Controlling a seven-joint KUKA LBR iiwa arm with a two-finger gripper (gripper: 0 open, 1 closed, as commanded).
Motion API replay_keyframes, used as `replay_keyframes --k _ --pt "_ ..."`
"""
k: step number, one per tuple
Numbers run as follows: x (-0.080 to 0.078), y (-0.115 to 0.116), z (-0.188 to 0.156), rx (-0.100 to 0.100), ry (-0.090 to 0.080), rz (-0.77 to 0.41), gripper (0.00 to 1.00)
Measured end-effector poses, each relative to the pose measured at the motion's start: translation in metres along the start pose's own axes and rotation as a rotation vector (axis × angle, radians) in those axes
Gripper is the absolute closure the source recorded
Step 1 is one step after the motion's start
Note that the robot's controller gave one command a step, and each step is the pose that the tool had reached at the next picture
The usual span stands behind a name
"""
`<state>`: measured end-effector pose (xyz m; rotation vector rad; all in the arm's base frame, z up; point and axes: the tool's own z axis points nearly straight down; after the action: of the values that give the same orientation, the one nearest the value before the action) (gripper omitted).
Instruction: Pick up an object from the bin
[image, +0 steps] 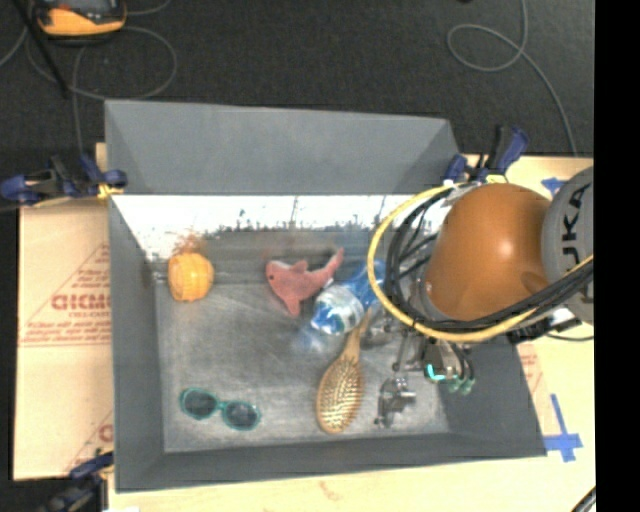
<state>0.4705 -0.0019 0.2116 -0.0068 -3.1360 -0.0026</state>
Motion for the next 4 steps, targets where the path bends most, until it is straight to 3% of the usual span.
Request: replay_keyframes --k 1,2,3,4 --pt "-0.002 0.000 -0.004 0.000 -0.008 0.000 0.00" --pt "-0.014 -0.006 0.056 0.004 -0.012 -0.124 0.00" --pt "-0.015 -0.007 0.099 0.004 -0.004 -0.186 0.00" --pt "-0.030 -0.007 0.096 0.005 -0.008 -0.511 0.00"
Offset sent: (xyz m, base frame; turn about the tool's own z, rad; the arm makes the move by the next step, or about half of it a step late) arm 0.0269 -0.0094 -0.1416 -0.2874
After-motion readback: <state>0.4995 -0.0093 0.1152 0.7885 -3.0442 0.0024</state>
